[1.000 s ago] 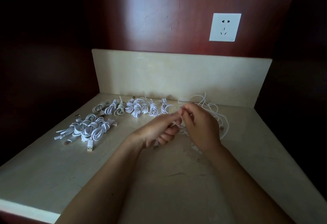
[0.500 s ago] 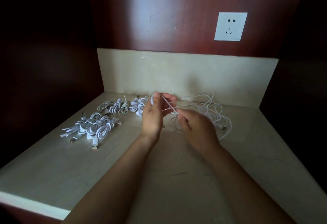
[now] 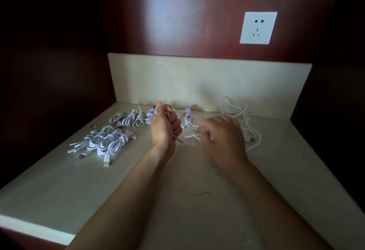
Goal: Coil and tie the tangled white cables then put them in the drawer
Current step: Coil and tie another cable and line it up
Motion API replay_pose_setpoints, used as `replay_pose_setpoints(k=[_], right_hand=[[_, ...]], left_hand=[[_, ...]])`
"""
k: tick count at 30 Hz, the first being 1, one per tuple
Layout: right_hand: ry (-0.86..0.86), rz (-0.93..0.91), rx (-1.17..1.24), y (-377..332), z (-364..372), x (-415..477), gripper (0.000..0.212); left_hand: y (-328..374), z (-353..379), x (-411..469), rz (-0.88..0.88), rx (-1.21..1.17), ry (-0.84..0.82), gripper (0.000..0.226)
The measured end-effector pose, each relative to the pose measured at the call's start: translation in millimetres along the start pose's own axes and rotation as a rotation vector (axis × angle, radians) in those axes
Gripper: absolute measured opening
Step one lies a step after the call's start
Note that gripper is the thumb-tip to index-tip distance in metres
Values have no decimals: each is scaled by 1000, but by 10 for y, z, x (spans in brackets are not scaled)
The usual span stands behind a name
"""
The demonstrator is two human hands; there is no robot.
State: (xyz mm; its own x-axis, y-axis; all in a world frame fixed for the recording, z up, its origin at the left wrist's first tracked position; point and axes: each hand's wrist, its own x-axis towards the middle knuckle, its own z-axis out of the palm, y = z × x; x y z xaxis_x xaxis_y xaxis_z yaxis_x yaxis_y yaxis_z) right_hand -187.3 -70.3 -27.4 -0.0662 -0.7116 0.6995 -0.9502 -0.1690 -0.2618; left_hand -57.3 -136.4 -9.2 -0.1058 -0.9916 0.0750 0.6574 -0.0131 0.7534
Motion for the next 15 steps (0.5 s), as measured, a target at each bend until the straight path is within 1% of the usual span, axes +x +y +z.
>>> replay_pose_setpoints(k=[1, 3, 5, 7, 9, 12, 14, 15], right_hand=[[-27, -49, 54, -60, 32, -13, 41], [-144, -111, 114, -143, 104, -61, 32], [-257, -64, 123, -122, 182, -107, 17], [-321, -7, 136, -31, 207, -108, 32], [-310, 6, 142, 36, 161, -84, 39], [-239, -90, 173, 53, 73, -48, 30], [-193, -165, 185, 4, 40, -36, 22], [-171, -190, 183, -23, 32, -27, 23]], left_hand=[[5, 0, -2, -6, -6, -3, 39], [27, -2, -5, -16, -21, 1, 40], [54, -18, 15, 4, -32, 24, 39], [97, -63, 61, 60, -39, 69, 38], [135, -127, 116, 110, -17, 122, 39], [140, -206, 166, 98, 79, 161, 40], [120, -226, 170, 17, 180, 107, 42], [106, -222, 159, -47, 242, 51, 43]])
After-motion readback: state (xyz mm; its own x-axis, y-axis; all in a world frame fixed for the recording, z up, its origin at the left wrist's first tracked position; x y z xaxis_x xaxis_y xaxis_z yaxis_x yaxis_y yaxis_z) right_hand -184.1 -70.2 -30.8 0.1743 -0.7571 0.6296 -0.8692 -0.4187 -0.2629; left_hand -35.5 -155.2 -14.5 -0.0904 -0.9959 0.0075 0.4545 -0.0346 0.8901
